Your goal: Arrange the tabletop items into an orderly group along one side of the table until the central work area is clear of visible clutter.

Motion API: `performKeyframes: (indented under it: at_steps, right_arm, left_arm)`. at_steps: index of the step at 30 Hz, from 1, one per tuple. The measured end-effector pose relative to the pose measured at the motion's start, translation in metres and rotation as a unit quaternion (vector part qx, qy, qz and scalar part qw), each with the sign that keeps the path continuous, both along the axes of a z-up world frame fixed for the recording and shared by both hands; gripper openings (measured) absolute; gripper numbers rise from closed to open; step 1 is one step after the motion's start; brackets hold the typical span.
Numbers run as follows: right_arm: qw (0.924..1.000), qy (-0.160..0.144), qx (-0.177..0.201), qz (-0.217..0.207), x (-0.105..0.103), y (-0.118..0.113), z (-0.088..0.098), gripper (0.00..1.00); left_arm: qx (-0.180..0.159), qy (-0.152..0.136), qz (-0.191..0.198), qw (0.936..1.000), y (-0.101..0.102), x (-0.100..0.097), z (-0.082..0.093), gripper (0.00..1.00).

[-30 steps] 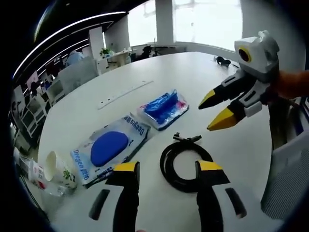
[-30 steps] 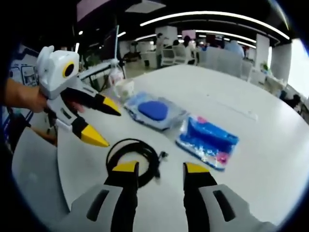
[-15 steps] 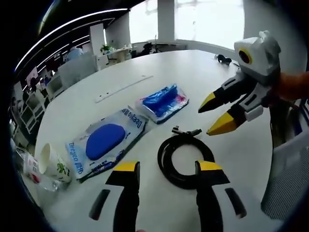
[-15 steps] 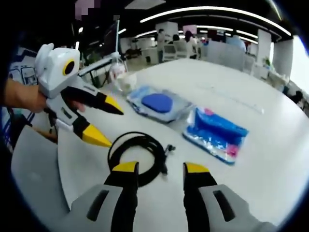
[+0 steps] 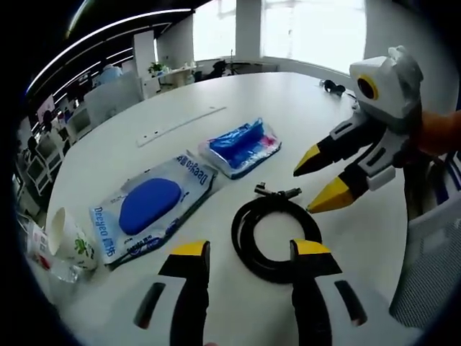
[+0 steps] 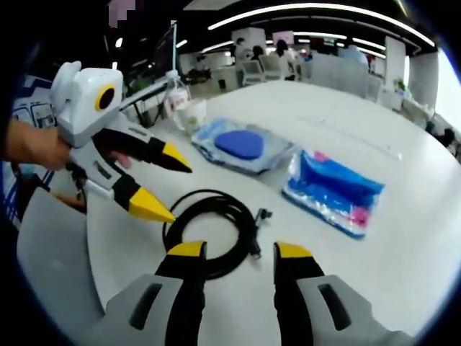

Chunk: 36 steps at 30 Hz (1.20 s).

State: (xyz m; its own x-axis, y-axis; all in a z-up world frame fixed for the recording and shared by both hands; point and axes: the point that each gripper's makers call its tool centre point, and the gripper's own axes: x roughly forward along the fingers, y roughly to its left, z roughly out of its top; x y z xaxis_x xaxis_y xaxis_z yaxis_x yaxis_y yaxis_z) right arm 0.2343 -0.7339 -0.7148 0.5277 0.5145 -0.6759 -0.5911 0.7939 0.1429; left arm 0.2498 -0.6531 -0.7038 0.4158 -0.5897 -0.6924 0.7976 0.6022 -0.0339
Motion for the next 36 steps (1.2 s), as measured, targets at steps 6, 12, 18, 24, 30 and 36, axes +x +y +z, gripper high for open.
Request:
performKeyframes:
  at_steps: [6,12,18,24,30,36]
  right_arm:
    - [0.9999,0.013,-0.001,-0.008,-0.003,0.001,-0.007,0.33]
    - [0.9997,0.022,-0.001,-0.013,-0.004,0.002,-0.012,0.32]
    - [0.9993,0.031,-0.001,-0.020,-0.002,0.004,-0.016,0.31]
    - [0.9992,0.035,-0.006,-0.020,-0.003,0.007,-0.019,0.32]
    - [0.9989,0.040,-0.015,-0.022,-0.004,0.006,-0.023,0.30]
    - [0.9985,0.043,-0.020,-0.025,-0.003,0.005,-0.027,0.29]
  left_arm:
    - [-0.002,0.009,0.000,1.0000,-0.002,-0.002,-0.006,0.43]
    - [0.000,0.014,-0.002,0.9999,-0.002,-0.003,-0.013,0.42]
    - [0.001,0.017,-0.001,0.9998,-0.002,-0.001,-0.016,0.41]
    - [0.000,0.021,-0.001,0.9998,-0.004,0.002,-0.021,0.40]
    - [0.004,0.025,-0.002,0.9997,-0.004,0.002,-0.026,0.38]
    - [0.006,0.025,-0.003,0.9997,-0.005,0.003,-0.028,0.36]
